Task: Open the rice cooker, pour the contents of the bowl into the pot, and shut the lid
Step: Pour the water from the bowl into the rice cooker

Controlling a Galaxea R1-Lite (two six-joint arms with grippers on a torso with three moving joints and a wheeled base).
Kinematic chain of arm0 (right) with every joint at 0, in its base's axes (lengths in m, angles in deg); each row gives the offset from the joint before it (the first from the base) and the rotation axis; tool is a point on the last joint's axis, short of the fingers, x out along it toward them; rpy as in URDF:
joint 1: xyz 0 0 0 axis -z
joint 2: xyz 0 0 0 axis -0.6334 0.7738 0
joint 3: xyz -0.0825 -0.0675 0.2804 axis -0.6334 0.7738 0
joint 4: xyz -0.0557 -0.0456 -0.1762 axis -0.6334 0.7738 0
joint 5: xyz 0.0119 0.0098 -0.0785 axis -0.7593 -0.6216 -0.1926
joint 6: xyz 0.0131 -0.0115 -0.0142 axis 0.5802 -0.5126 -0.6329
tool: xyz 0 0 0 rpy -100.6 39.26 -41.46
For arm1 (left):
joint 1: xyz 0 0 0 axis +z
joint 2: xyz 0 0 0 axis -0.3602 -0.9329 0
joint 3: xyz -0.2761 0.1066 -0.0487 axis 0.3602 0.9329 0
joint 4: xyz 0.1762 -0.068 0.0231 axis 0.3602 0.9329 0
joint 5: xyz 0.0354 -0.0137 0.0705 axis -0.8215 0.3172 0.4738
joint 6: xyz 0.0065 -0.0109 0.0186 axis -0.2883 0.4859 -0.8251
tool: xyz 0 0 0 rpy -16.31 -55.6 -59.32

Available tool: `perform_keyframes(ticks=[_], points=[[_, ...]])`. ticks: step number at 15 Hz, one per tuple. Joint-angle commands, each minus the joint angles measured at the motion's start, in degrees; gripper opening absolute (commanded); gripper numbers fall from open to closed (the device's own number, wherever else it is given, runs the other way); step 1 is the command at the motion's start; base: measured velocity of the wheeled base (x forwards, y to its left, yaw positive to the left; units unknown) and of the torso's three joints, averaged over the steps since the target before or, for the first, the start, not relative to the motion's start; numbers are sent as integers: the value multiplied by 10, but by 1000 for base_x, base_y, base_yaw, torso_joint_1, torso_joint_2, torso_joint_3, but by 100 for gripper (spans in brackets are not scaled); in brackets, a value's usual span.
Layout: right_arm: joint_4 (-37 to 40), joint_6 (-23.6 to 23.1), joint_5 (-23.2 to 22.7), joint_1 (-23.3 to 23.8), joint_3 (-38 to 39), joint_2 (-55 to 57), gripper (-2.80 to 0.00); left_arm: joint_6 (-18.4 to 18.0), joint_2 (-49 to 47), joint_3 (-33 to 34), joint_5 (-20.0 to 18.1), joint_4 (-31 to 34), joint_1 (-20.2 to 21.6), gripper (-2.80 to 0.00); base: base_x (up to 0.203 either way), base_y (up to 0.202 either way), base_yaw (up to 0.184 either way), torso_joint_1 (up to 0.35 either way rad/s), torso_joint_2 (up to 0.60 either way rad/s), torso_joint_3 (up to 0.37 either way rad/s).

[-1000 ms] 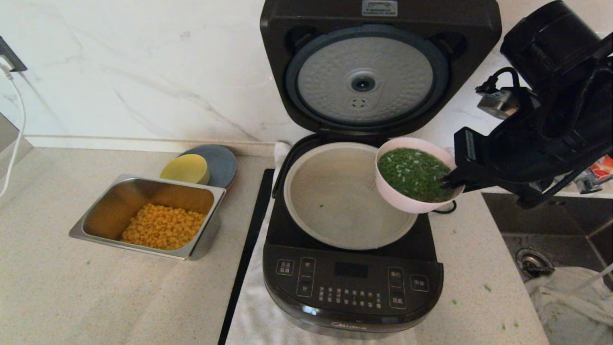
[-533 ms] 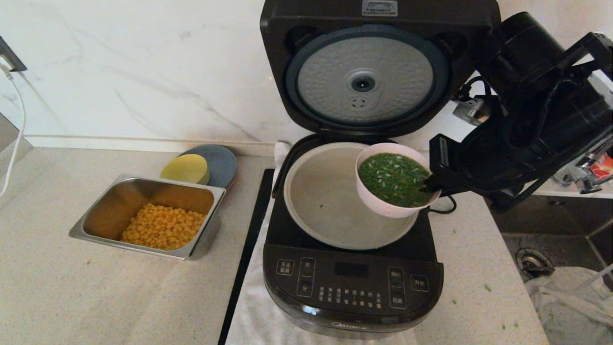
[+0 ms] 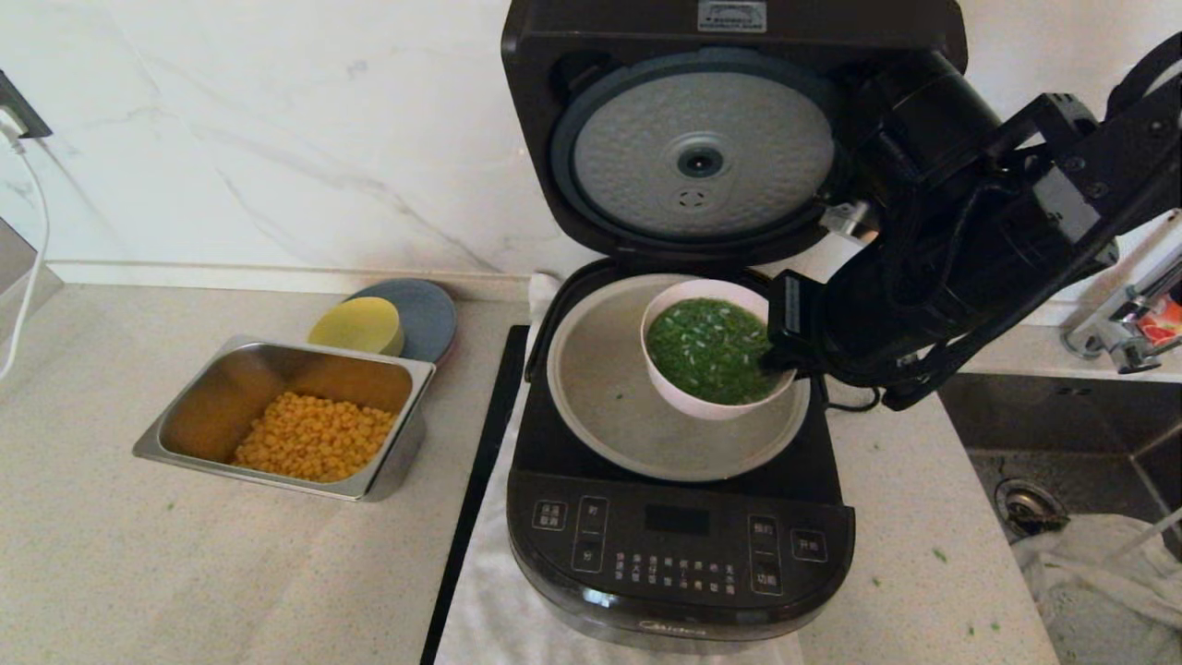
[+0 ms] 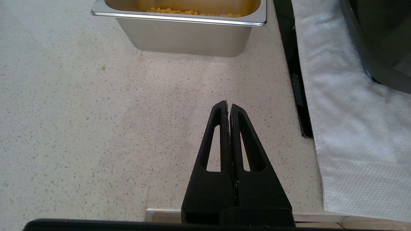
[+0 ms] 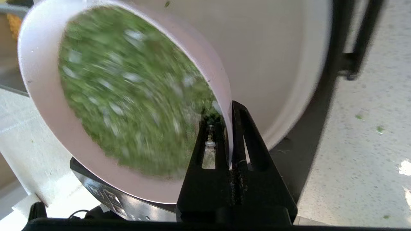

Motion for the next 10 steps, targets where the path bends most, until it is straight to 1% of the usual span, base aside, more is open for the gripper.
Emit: perform_keyframes(ticks=[1,10], points=[[-1,2,0,-5,-2,8,-280,0,1,0,0,0,0,-280,0,0,0,0,0,0],[-14,3,0,-12,-1,39,-280,0,1,0,0,0,0,-280,0,0,0,0,0,0]])
